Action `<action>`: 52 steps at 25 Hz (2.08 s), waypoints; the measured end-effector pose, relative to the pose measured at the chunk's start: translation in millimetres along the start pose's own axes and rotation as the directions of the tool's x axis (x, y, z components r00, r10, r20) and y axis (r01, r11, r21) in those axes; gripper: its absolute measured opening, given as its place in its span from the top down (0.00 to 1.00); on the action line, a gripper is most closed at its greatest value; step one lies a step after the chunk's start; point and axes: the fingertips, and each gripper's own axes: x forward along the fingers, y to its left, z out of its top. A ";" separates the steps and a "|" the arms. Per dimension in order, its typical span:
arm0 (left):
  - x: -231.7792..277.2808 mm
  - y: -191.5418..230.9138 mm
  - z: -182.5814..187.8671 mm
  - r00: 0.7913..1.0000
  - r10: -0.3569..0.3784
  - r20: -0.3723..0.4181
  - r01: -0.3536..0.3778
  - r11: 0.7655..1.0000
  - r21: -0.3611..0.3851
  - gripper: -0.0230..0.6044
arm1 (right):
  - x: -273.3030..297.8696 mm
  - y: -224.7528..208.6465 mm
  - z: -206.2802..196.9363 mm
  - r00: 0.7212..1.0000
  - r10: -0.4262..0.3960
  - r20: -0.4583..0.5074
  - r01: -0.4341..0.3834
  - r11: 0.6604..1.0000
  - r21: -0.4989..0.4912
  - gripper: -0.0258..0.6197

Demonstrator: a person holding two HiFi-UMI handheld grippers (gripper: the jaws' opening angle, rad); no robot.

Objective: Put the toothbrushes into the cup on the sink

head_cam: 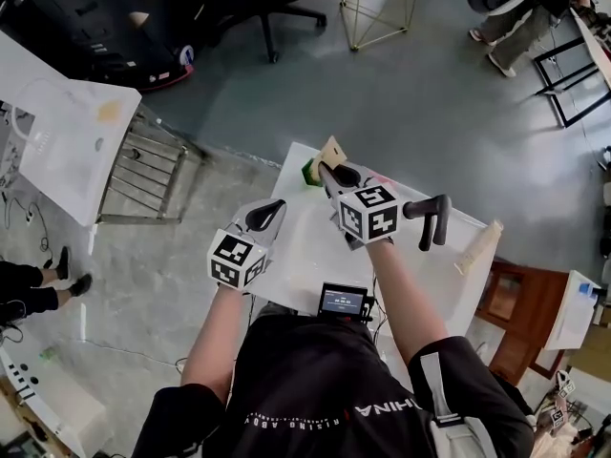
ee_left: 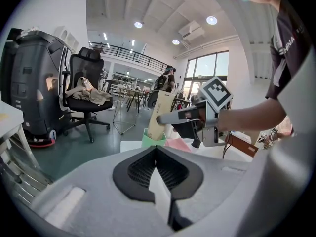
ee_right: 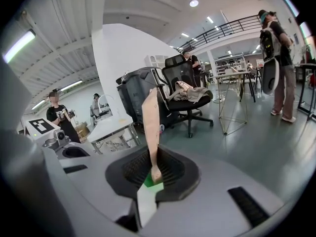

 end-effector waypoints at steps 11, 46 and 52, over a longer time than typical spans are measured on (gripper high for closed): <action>-18.3 -2.4 5.3 0.999 0.026 0.019 -0.026 1.000 0.015 0.95 | -20.3 -8.0 9.0 0.997 -0.069 0.017 0.069 0.998 0.006 0.65; -15.0 -83.1 11.2 0.994 -0.110 0.026 0.106 0.987 0.122 0.95 | -149.8 46.5 -35.6 0.991 -0.090 0.098 0.095 0.994 -0.052 0.95; -13.9 -81.6 9.3 0.995 -0.101 0.026 0.097 0.988 0.123 0.95 | -146.0 47.3 -38.6 0.993 -0.079 0.087 0.085 0.995 -0.058 0.95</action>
